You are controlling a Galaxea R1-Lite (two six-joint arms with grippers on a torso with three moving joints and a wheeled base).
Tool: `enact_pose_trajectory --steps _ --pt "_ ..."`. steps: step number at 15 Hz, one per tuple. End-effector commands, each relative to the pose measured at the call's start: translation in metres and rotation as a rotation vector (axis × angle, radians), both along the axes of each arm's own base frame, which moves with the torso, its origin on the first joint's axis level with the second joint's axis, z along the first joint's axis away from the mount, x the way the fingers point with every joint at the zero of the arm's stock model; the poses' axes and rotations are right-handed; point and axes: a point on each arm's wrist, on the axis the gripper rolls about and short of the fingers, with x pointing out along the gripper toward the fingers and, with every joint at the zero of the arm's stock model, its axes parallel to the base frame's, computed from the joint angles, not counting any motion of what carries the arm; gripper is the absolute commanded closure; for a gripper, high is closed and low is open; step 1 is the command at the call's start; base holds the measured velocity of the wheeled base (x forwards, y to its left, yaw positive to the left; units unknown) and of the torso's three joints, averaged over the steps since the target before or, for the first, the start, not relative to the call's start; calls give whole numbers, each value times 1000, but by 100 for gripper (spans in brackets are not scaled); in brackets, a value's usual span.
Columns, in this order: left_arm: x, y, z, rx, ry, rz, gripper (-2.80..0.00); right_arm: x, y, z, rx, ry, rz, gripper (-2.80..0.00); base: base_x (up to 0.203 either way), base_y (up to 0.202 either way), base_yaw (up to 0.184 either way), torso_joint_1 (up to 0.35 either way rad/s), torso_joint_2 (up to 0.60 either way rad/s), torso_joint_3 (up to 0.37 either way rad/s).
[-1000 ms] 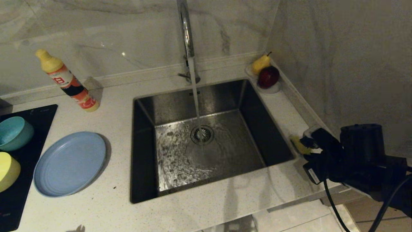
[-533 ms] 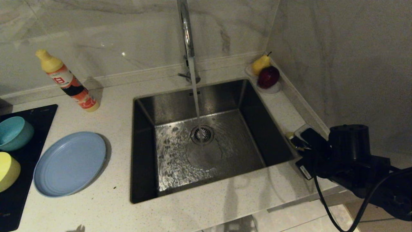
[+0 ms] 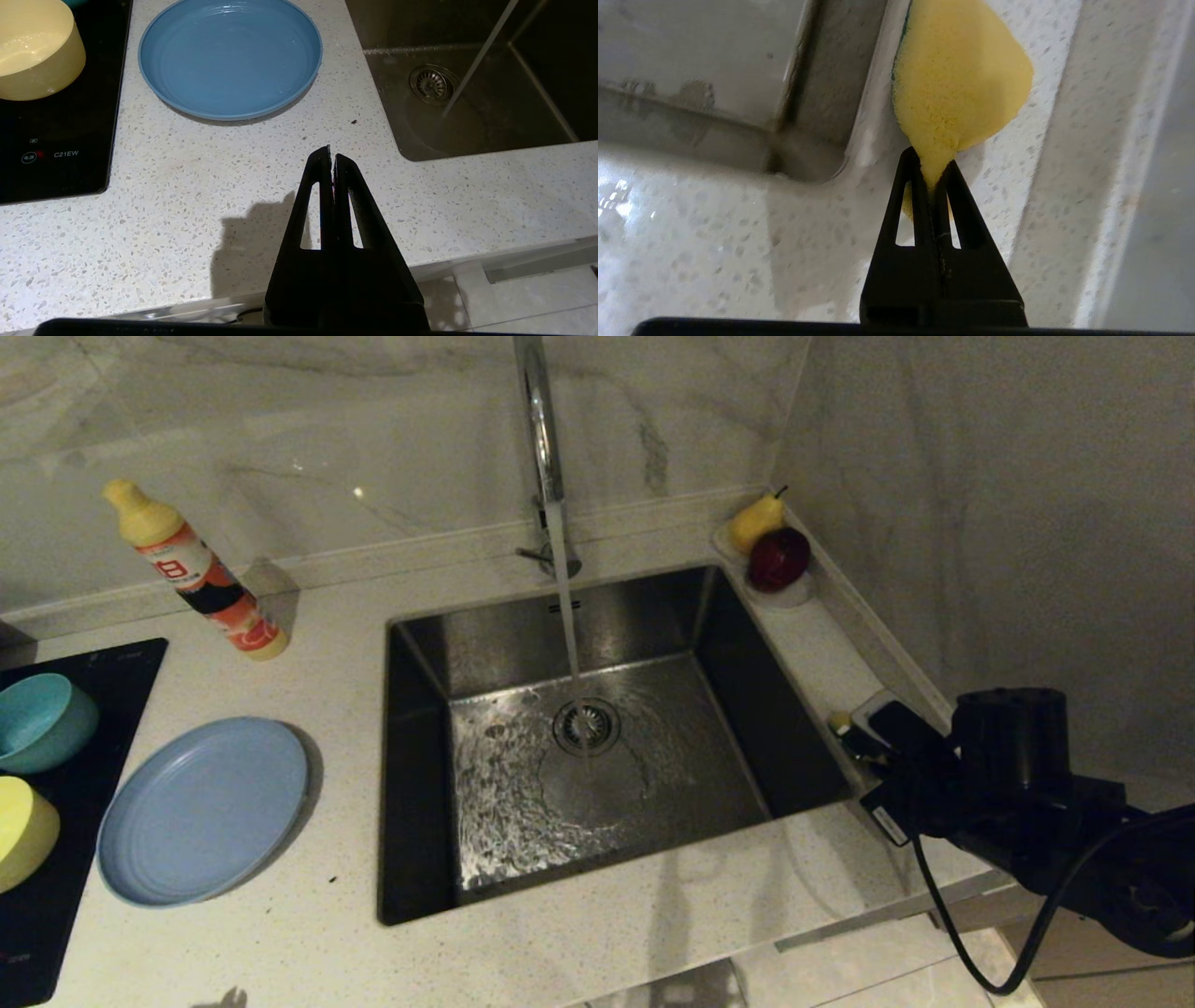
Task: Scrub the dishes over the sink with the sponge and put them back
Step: Put down the sponge
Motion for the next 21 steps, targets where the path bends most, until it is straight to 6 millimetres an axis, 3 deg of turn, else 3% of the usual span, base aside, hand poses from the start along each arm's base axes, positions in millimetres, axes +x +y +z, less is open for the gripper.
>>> enact_pose_trajectory --steps 1,17,18,21 --pt "2 0 -5 -1 21 1 0 2 2 5 4 -21 0 0 0 0 0 0 0 0" --pt "2 0 -5 -1 21 1 0 -1 2 -7 -7 19 -11 0 0 0 0 0 0 0" --pt "2 0 -5 -2 21 1 0 -1 3 -6 -7 17 -9 -280 0 0 0 0 0 0" --pt "2 0 -5 -1 21 1 0 -2 3 -3 -4 6 -6 -280 0 0 0 0 0 0"
